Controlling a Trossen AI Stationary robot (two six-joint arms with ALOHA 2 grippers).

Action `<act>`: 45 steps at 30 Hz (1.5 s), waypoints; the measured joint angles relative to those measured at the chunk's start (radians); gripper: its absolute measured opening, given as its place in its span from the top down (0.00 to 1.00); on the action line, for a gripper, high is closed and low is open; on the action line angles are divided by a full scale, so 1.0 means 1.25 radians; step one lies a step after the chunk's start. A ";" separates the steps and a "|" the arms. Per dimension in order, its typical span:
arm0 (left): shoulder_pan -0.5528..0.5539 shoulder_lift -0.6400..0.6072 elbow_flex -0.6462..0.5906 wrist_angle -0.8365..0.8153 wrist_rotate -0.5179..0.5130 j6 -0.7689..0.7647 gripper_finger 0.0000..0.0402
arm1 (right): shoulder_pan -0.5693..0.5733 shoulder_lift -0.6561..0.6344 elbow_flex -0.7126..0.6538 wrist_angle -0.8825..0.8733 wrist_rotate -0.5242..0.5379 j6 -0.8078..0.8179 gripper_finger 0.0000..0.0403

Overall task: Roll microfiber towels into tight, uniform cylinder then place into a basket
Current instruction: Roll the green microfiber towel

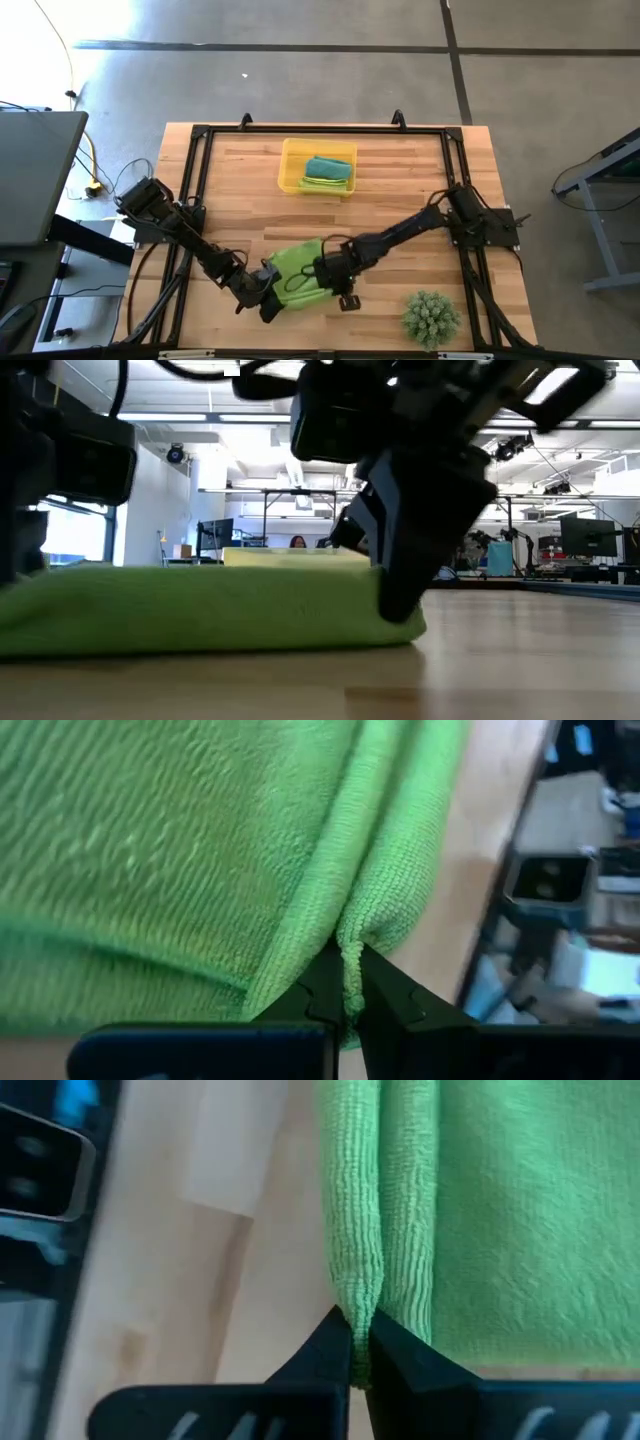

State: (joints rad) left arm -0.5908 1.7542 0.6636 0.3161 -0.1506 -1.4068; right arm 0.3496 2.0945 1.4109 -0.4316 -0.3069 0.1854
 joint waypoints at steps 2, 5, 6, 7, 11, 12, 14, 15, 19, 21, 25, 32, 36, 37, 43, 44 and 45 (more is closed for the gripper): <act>-0.002 0.000 0.001 0.014 0.010 -0.002 0.98 | -0.021 0.000 0.000 0.007 -0.059 0.001 1.00; -0.001 -0.001 0.002 0.018 0.027 -0.002 0.98 | -0.050 0.000 0.000 0.008 -0.122 0.016 1.00; -0.001 -0.001 0.002 0.011 0.027 -0.002 0.98 | -0.058 0.000 0.000 0.010 -0.130 0.024 1.00; -0.001 -0.001 0.002 0.003 0.023 -0.004 0.98 | -0.066 0.000 0.000 0.011 -0.132 0.038 1.00; -0.001 -0.002 0.002 -0.004 0.015 -0.012 0.98 | -0.084 0.018 0.000 0.011 -0.133 0.068 1.00; -0.001 -0.003 0.002 -0.005 0.016 -0.012 0.98 | -0.085 0.028 0.000 0.019 -0.134 0.068 1.00; -0.001 -0.003 0.003 -0.012 0.015 -0.012 0.98 | -0.086 0.045 0.002 0.026 -0.149 0.068 1.00; -0.001 -0.003 0.003 -0.017 0.015 -0.012 0.98 | -0.086 0.054 0.004 0.030 -0.158 0.067 1.00; -0.002 -0.004 0.003 -0.022 0.009 0.014 0.97 | -0.085 0.082 0.005 0.034 -0.166 0.063 1.00; -0.002 -0.004 0.003 -0.023 0.015 0.058 0.95 | -0.085 0.086 0.005 0.032 -0.168 0.062 1.00; 0.005 -0.005 0.004 -0.027 0.046 0.159 0.86 | -0.084 0.087 0.004 0.036 -0.165 0.055 1.00; 0.063 -0.006 0.004 -0.030 0.268 0.314 0.78 | -0.081 0.090 0.002 0.064 -0.176 0.055 1.00; 0.098 -0.010 0.004 -0.052 0.331 0.312 0.79 | -0.077 0.091 0.001 0.080 -0.179 0.061 1.00; 0.103 -0.018 0.004 -0.072 0.335 0.311 0.79 | -0.077 0.091 0.001 0.083 -0.179 0.061 1.00; 0.116 -0.095 0.005 -0.239 0.310 0.311 0.81 | -0.075 0.092 0.001 0.089 -0.179 0.061 1.00; 0.114 -0.116 0.005 -0.272 0.296 0.311 0.81 | -0.075 0.092 0.001 0.090 -0.179 0.061 1.00; 0.112 -0.141 0.004 -0.308 0.273 0.308 0.81 | -0.075 0.092 0.001 0.090 -0.179 0.061 1.00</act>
State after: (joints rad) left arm -0.4511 1.5778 0.6682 -0.0686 0.1908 -1.0219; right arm 0.2558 2.2089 1.4117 -0.3191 -0.5308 0.2615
